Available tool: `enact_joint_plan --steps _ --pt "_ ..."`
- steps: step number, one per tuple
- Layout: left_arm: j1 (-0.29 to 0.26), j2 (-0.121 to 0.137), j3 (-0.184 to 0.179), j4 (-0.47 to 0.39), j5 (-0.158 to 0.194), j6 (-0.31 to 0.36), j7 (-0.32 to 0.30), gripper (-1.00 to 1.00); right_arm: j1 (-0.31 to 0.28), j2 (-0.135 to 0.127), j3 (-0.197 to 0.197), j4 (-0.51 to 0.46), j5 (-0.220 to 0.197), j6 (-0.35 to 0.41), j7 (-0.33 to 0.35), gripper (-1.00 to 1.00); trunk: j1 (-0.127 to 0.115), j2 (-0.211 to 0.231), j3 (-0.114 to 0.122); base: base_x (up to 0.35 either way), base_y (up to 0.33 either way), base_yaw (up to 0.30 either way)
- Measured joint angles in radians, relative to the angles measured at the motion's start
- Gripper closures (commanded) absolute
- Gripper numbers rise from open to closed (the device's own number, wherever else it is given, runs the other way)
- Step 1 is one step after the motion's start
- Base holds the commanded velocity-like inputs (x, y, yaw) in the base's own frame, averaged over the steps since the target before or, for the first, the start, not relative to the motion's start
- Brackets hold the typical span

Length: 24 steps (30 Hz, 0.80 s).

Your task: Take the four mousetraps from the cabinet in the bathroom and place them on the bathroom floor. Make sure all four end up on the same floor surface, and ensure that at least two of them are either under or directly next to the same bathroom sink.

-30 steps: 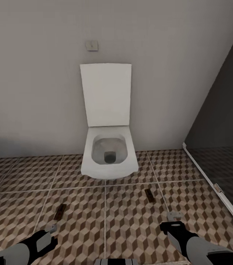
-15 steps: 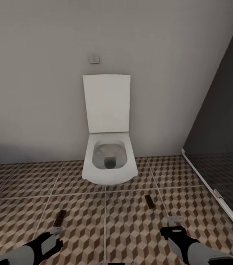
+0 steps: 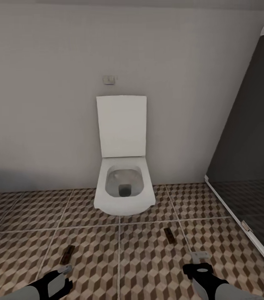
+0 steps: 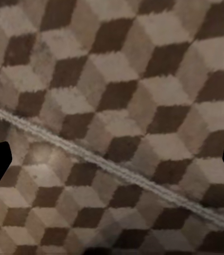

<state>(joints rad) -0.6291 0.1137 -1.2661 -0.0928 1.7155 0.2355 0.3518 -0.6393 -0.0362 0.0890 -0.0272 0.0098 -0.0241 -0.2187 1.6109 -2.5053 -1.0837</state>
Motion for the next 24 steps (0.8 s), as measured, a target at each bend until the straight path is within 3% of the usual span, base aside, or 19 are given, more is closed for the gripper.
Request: enact_joint_plan --steps 24 --pt "0.077 0.001 0.000 0.001 0.000 -0.009 0.000 -1.00 0.151 -0.005 -0.001 0.002 -0.004 -0.042 -0.007 -1.00 -0.011 0.007 0.093 0.000 0.000 0.000"
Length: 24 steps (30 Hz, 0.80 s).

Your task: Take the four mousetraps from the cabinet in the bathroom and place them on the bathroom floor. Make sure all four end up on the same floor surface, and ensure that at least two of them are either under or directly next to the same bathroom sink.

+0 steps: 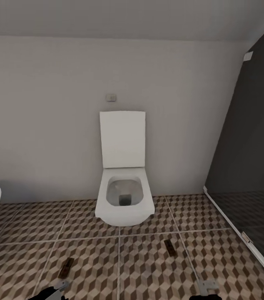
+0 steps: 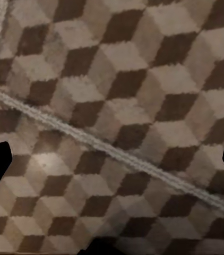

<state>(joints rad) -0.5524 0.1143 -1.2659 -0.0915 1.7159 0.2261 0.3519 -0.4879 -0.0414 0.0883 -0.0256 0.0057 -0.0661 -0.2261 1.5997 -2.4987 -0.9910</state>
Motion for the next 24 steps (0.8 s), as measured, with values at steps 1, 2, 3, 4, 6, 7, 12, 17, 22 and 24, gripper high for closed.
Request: enact_joint_plan --steps 1,2,3,4,6,7,12,17,22,24 --pt "0.006 0.000 0.000 0.000 0.000 -0.003 0.000 -1.00 0.007 0.000 0.000 0.000 0.000 0.000 0.000 -1.00 -0.004 0.007 0.003 0.000 0.000 0.000" --pt "0.012 0.000 0.000 0.000 0.000 -0.006 0.000 -1.00 0.013 0.000 0.000 0.000 0.000 0.000 0.000 -1.00 -0.008 0.014 0.006 0.000 0.000 0.000" --pt "0.018 0.000 0.000 0.000 0.000 -0.011 0.000 -1.00 0.019 0.000 0.000 0.000 0.000 0.000 0.000 -1.00 -0.011 0.021 0.009 0.000 0.000 0.000" --pt "0.024 -0.001 0.000 0.000 0.000 -0.017 0.000 -1.00 0.025 0.000 0.000 0.000 0.000 0.000 0.000 -1.00 -0.015 0.028 0.013 0.000 0.000 0.000" --pt "0.038 -0.001 0.000 0.000 0.000 -0.033 0.000 -1.00 0.035 0.000 0.000 0.002 0.000 0.000 0.000 -1.00 -0.023 0.042 0.019 0.000 0.000 0.000" --pt "0.045 -0.001 0.000 0.000 0.001 -0.043 0.000 -1.00 0.041 0.000 0.000 0.003 0.000 0.000 0.000 -1.00 -0.027 0.049 0.022 0.000 0.000 0.000" --pt "0.100 0.000 0.000 0.003 0.002 -0.128 0.001 -1.00 0.062 0.000 0.001 0.022 0.001 0.000 0.000 -1.00 -0.046 0.084 0.038 0.000 0.000 0.000" --pt "0.138 0.001 0.000 0.005 0.003 -0.185 0.001 -1.00 0.072 0.001 0.001 0.039 -0.003 0.000 -0.001 -1.00 -0.065 0.119 0.053 0.000 0.000 0.000" --pt "0.175 0.001 0.001 0.005 0.001 -0.204 0.001 -1.00 0.099 0.006 0.001 0.052 -0.004 0.002 -0.001 -1.00 -0.084 0.154 0.069 0.000 0.000 0.000" --pt "0.183 0.001 0.001 0.005 0.000 -0.205 0.001 -1.00 0.108 0.006 0.001 0.054 -0.004 0.002 -0.001 -1.00 -0.092 0.168 0.075 0.000 0.000 0.000"
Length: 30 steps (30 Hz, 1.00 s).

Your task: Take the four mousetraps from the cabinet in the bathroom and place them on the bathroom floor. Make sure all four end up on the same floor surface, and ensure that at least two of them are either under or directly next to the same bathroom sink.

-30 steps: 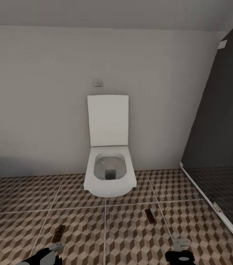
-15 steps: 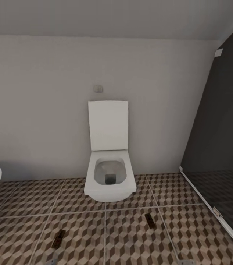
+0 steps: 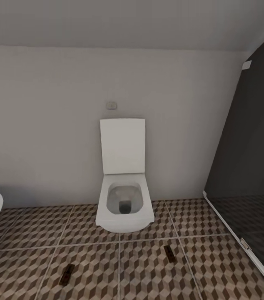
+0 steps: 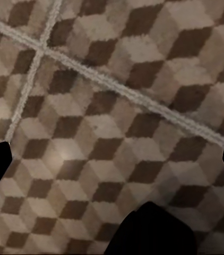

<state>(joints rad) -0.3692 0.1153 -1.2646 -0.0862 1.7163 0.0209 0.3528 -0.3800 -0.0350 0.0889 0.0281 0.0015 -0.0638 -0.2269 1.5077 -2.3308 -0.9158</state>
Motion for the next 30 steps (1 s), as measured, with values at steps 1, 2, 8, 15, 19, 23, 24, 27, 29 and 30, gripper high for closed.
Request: enact_joint_plan --steps 1,2,8,15,19,23,24,27,29,30 --pt "0.004 0.000 0.000 0.000 0.000 0.000 0.000 -1.00 0.005 0.000 0.000 0.000 0.000 0.000 0.000 -1.00 -0.004 0.007 0.003 0.000 0.000 0.000" --pt "0.008 0.000 0.000 0.000 0.000 -0.001 0.000 -1.00 0.010 0.001 0.000 0.001 0.000 0.000 0.000 -1.00 -0.008 0.014 0.006 0.000 0.000 0.000" --pt "0.038 0.001 0.000 0.000 0.000 -0.001 0.000 -1.00 0.043 0.002 0.000 0.001 0.000 0.000 0.000 -1.00 -0.031 0.056 0.025 0.000 0.000 0.000" --pt "0.057 0.001 0.000 0.000 0.001 0.000 0.000 -1.00 0.055 0.002 0.000 0.003 -0.001 0.000 0.000 -1.00 -0.058 0.105 0.047 0.000 0.000 0.000" --pt "0.062 0.001 0.000 0.001 0.001 0.000 0.000 -1.00 0.057 0.002 0.000 0.003 -0.001 0.001 0.000 -1.00 -0.073 0.133 0.060 0.000 0.000 0.000" --pt "0.065 0.001 0.000 0.000 0.001 0.001 0.000 -1.00 0.057 0.001 0.000 0.004 0.000 0.001 0.000 -1.00 -0.088 0.161 0.072 0.000 0.000 0.000" --pt "0.065 0.001 0.000 0.000 0.001 0.001 0.000 -1.00 0.057 0.001 0.000 0.005 0.000 0.001 0.000 -1.00 -0.092 0.168 0.075 0.000 0.000 0.000" --pt "0.065 0.001 0.000 0.000 0.001 0.001 0.000 -1.00 0.058 0.001 0.000 0.008 0.000 0.001 0.000 -1.00 -0.104 0.189 0.085 0.000 0.000 0.000" --pt "0.066 0.001 0.000 0.001 0.001 0.001 0.000 -1.00 0.058 0.001 0.000 0.010 0.000 0.001 0.000 -1.00 -0.111 0.203 0.091 0.000 0.000 0.000" --pt "0.066 0.001 0.000 0.000 0.001 0.002 0.000 -1.00 0.059 0.001 0.000 0.011 0.000 0.002 0.000 -1.00 -0.115 0.210 0.094 0.000 0.000 0.000"
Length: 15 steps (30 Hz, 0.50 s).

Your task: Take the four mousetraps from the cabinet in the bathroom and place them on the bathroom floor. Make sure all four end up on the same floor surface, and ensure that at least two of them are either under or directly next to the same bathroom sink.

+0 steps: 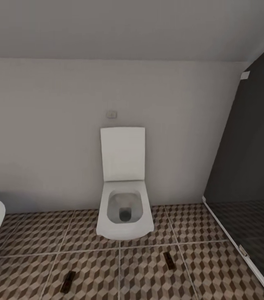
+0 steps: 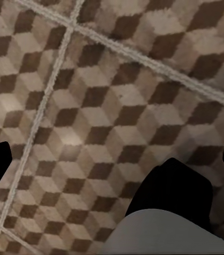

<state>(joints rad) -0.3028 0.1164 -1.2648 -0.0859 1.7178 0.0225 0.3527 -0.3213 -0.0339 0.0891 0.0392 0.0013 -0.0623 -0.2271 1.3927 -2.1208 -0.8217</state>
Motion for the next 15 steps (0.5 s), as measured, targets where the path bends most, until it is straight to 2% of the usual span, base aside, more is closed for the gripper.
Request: enact_joint_plan --steps 15 --pt "0.012 -0.003 0.000 -0.001 0.000 0.000 -0.001 -1.00 0.005 0.001 0.000 0.011 0.000 0.002 0.002 -1.00 -0.058 0.105 0.047 0.000 0.000 0.000"
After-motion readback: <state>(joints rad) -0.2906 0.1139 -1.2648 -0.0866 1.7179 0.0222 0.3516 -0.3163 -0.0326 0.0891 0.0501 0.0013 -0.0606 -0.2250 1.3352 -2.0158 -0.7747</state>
